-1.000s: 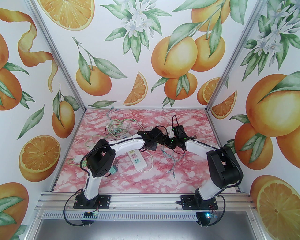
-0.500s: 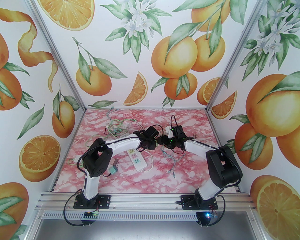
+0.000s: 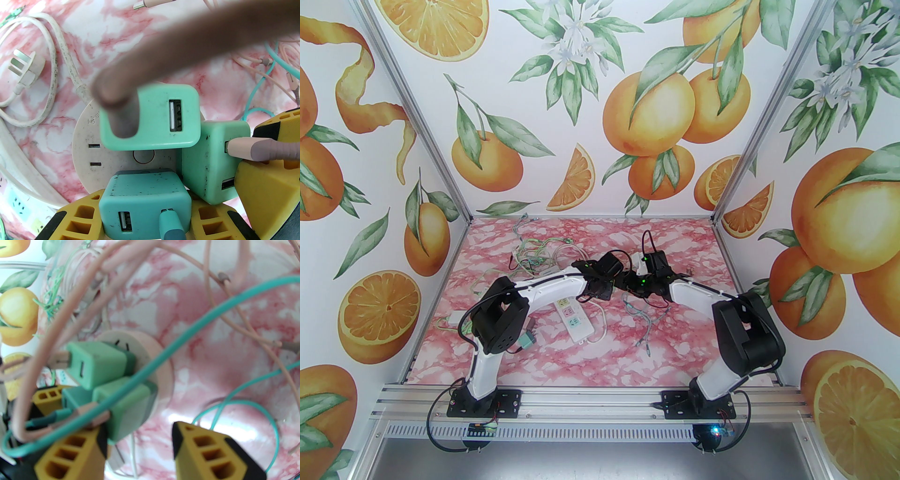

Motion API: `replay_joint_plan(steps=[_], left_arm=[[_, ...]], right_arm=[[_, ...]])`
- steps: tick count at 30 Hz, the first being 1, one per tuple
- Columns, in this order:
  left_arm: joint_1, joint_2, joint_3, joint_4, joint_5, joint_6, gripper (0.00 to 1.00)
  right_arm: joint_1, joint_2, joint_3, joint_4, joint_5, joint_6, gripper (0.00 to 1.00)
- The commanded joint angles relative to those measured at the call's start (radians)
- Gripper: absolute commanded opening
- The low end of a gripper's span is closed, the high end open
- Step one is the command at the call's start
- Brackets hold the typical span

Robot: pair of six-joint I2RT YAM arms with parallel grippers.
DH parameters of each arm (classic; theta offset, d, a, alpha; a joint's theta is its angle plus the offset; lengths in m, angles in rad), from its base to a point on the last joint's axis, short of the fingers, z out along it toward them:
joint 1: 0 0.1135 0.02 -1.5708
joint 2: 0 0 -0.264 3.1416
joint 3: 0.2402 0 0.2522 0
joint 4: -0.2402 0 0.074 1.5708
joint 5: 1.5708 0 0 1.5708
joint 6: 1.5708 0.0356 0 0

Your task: Pull the plug off the socket

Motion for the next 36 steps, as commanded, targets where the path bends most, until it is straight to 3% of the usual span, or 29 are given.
replay_joint_plan(steps=[1, 8, 25, 36], left_arm=[[-0.02, -0.047, 0.048, 0.09, 0.054, -0.007, 0.3], [0.036, -0.103, -0.041, 0.187, 0.158, -0.08, 0.3], [-0.053, -0.006, 0.112, 0.024, 0.005, 0.038, 0.27], [-0.042, -0.025, 0.097, 0.038, 0.032, 0.012, 0.27]], right_arm=[[0.013, 0.072, -0.05, -0.19, 0.101, -0.022, 0.49], [0.013, 0.07, -0.046, -0.196, 0.1, -0.025, 0.49], [0.015, 0.07, -0.053, -0.195, 0.1, -0.027, 0.5], [0.015, 0.069, -0.056, -0.195, 0.104, -0.026, 0.49]])
